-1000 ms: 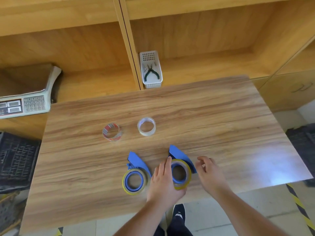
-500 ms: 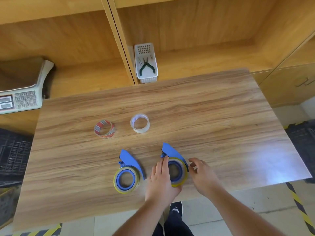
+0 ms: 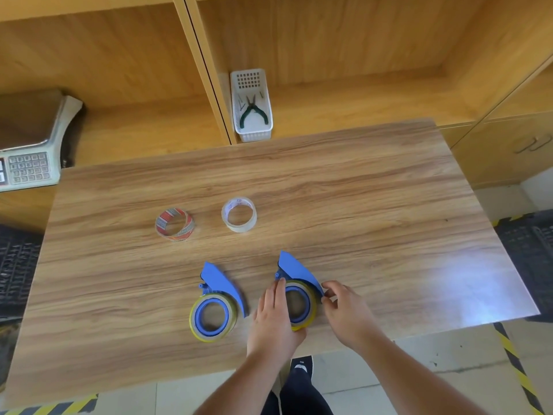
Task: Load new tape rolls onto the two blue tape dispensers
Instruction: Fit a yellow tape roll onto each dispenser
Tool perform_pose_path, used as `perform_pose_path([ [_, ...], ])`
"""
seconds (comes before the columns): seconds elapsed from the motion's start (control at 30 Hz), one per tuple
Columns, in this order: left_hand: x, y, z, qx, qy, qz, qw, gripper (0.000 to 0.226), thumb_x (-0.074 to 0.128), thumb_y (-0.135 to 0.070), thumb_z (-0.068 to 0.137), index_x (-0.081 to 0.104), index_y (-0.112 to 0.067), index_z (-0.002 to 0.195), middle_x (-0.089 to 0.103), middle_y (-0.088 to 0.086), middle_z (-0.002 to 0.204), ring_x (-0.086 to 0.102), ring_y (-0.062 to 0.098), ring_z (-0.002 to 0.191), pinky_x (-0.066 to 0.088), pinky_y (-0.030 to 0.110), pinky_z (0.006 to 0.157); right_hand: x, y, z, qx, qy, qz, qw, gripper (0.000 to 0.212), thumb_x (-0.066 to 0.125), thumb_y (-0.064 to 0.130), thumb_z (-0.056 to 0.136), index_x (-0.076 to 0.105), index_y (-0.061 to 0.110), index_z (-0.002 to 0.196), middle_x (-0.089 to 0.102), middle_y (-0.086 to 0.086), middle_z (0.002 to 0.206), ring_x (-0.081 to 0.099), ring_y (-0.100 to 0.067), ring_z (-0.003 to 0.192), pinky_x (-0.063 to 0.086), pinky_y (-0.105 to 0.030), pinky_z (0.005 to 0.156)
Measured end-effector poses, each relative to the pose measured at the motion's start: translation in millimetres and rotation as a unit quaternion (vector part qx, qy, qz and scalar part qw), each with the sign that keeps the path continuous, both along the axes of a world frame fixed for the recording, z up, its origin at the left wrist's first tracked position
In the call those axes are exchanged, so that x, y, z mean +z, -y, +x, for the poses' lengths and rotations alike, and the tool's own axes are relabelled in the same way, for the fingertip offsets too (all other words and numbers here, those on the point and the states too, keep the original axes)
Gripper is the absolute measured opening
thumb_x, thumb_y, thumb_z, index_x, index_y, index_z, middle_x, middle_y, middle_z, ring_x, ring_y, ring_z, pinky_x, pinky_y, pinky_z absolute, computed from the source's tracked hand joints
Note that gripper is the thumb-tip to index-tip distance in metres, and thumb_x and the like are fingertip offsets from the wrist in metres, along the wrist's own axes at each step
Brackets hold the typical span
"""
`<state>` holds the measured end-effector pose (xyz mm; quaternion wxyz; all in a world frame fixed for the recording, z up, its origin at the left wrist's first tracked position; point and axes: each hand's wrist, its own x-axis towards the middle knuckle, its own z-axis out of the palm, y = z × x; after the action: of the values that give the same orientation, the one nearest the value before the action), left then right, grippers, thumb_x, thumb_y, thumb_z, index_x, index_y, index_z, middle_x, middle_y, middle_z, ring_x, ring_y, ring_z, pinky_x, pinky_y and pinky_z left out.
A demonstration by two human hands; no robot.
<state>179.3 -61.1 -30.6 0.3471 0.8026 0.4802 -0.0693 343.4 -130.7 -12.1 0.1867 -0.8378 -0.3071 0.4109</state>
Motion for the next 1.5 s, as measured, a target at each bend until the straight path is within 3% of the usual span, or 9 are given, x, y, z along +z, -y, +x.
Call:
perform_pose_path([
  [0.3, 7.9, -2.6, -15.2, -0.006, 0.013, 0.010, 1.000, 0.114, 0.076, -0.050, 0.082, -0.002, -0.027, 0.162, 0.010, -0.005, 0.170, 0.017, 0.019, 0.157, 0.030, 0.037, 0.125, 8.6, -5.8, -3.6, 0.003, 0.029, 0.001, 1.000, 0.036, 0.051, 0.028, 0.101, 0.056, 0.024, 0.136, 0.057, 0.003, 0.131, 0.061, -0.016, 0.101, 0.049, -0.031, 0.083],
  [0.53, 23.3, 0.2, -56.9, -0.001, 0.054, 0.003, 0.999, 0.097, 0.067, -0.050, 0.091, 0.004, -0.030, 0.162, 0.009, -0.010, 0.170, 0.011, 0.014, 0.158, 0.026, 0.032, 0.124, 23.9, -23.9, -19.9, 0.009, 0.085, 0.022, 0.996, 0.036, 0.055, 0.025, 0.099, 0.056, 0.019, 0.135, 0.056, -0.001, 0.131, 0.054, -0.021, 0.119, 0.046, -0.034, 0.099],
  [0.67, 28.4, -4.5, -90.8, 0.012, 0.059, 0.017, 0.998, 0.084, 0.060, -0.056, 0.091, 0.017, -0.034, 0.160, 0.021, -0.017, 0.163, 0.023, 0.011, 0.153, 0.029, 0.028, 0.121, 25.7, -42.0, -45.5, 0.020, 0.100, 0.041, 0.994, 0.040, 0.057, 0.021, 0.096, 0.057, 0.017, 0.137, 0.058, -0.002, 0.134, 0.054, -0.023, 0.124, 0.045, -0.037, 0.104],
  [0.8, 32.6, -22.4, -125.3, 0.052, 0.041, 0.043, 0.997, 0.079, 0.059, -0.059, 0.090, 0.025, -0.034, 0.156, 0.033, -0.017, 0.152, 0.033, 0.008, 0.143, 0.033, 0.025, 0.112, 26.9, -63.2, -81.6, 0.044, 0.106, 0.048, 0.992, 0.038, 0.057, 0.021, 0.096, 0.059, 0.020, 0.134, 0.057, 0.001, 0.135, 0.054, -0.022, 0.123, 0.043, -0.032, 0.096],
  [1.07, 30.8, -50.8, -163.7, 0.143, 0.011, 0.052, 0.988, 0.091, 0.066, -0.064, 0.070, 0.031, -0.038, 0.150, 0.040, -0.016, 0.143, 0.043, 0.012, 0.135, 0.043, 0.031, 0.106, 21.7, -88.4, -136.8, 0.108, 0.062, 0.043, 0.991, 0.043, 0.054, 0.030, 0.099, 0.052, 0.021, 0.141, 0.056, 0.000, 0.135, 0.053, -0.019, 0.124, 0.048, -0.036, 0.101],
  [1.2, 26.1, -60.5, -168.9, 0.187, 0.016, -0.002, 0.982, 0.092, 0.071, -0.060, 0.076, 0.026, -0.032, 0.151, 0.036, -0.010, 0.149, 0.038, 0.018, 0.139, 0.041, 0.035, 0.108, 18.8, -97.0, -152.8, 0.124, 0.046, 0.019, 0.991, 0.048, 0.053, 0.035, 0.100, 0.046, 0.023, 0.147, 0.051, 0.001, 0.142, 0.052, -0.020, 0.128, 0.048, -0.037, 0.102],
  [1.33, 18.8, -70.9, -169.6, 0.271, 0.036, -0.083, 0.958, 0.070, 0.058, -0.051, 0.097, 0.031, -0.023, 0.155, 0.038, -0.001, 0.155, 0.047, 0.025, 0.138, 0.047, 0.042, 0.106, 11.5, -102.8, -162.3, 0.122, 0.032, -0.024, 0.992, 0.057, 0.051, 0.036, 0.100, 0.037, 0.021, 0.153, 0.048, -0.003, 0.147, 0.053, -0.025, 0.128, 0.047, -0.036, 0.100],
  [1.4, 14.5, -75.4, -169.7, 0.283, 0.034, -0.107, 0.953, 0.063, 0.054, -0.049, 0.100, 0.035, -0.022, 0.154, 0.045, 0.001, 0.151, 0.055, 0.025, 0.129, 0.050, 0.038, 0.098, 8.9, -104.5, -165.9, 0.115, 0.019, -0.045, 0.992, 0.061, 0.051, 0.038, 0.100, 0.031, 0.021, 0.156, 0.047, -0.006, 0.149, 0.053, -0.026, 0.129, 0.045, -0.032, 0.092],
  [1.5, 11.4, -81.7, -167.6, 0.292, 0.030, -0.142, 0.946, 0.060, 0.055, -0.045, 0.101, 0.039, -0.020, 0.153, 0.050, 0.002, 0.149, 0.056, 0.022, 0.127, 0.044, 0.030, 0.090, 7.1, -104.2, -168.9, 0.095, 0.009, -0.056, 0.994, 0.063, 0.052, 0.041, 0.099, 0.032, 0.021, 0.156, 0.050, -0.006, 0.146, 0.056, -0.026, 0.125, 0.048, -0.033, 0.093],
])
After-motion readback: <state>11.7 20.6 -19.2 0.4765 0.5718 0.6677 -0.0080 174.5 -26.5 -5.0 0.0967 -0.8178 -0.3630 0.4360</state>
